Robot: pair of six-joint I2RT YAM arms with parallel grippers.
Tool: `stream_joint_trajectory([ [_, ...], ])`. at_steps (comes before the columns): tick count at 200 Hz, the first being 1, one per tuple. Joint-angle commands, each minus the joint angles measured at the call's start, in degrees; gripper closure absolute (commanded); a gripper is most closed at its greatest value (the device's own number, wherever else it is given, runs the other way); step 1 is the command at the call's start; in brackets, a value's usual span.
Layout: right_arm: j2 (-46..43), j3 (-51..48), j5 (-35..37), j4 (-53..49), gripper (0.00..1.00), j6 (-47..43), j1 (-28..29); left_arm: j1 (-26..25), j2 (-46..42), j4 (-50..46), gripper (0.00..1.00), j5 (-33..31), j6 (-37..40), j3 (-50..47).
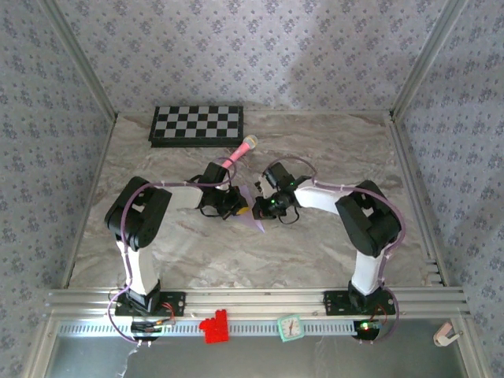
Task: Fold a paper plane with a square sheet of paper (pick it up from the middle)
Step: Fourth fold the wing at the center of the table.
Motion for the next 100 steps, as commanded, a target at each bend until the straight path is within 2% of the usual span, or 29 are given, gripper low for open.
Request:
stream_joint_trajectory([
  [1,1.78,-0.15,1.31,-2.34,0.92,-1.04,0.44,0.51,0.76,-2.75,0.95,-1.50,-0.40,-0.02],
  [59,4.28,-0.31,3.14,-3.79,0.93,-1.41,0.45,0.09,-3.41,1.84,0.87,1.62,2.28,0.42],
  [100,4.83,0.02,3.87,-4.94,0.93,-1.15,0.32,-1.36,-3.07,2.85,0.83,2.12,3.48,-0.38],
])
